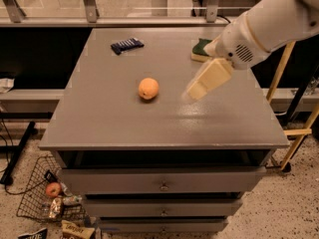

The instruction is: Move orange near rxbar blueberry

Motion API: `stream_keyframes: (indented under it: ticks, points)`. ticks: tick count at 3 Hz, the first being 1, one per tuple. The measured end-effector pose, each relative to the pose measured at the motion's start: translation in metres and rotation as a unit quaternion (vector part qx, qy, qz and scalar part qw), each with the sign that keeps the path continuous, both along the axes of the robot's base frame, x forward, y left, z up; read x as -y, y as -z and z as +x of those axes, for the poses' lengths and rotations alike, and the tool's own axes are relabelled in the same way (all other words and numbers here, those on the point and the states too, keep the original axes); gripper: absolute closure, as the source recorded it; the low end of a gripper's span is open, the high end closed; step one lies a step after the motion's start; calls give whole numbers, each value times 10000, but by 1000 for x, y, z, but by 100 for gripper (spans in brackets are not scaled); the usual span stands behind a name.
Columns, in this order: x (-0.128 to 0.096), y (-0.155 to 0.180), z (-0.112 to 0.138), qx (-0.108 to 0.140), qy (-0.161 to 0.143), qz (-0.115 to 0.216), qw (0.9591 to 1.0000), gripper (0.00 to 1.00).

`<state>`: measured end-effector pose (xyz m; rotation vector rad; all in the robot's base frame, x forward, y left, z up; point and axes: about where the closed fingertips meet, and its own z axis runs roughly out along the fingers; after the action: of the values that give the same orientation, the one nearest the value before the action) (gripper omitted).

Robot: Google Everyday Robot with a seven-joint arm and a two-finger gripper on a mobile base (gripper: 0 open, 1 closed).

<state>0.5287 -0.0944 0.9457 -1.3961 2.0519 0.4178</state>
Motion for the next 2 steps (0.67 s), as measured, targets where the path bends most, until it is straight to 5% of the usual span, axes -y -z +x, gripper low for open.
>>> stream_keyframes:
  ticks: [2]
  points:
    - [-98,46,20,-176,-226,141,9995,0]
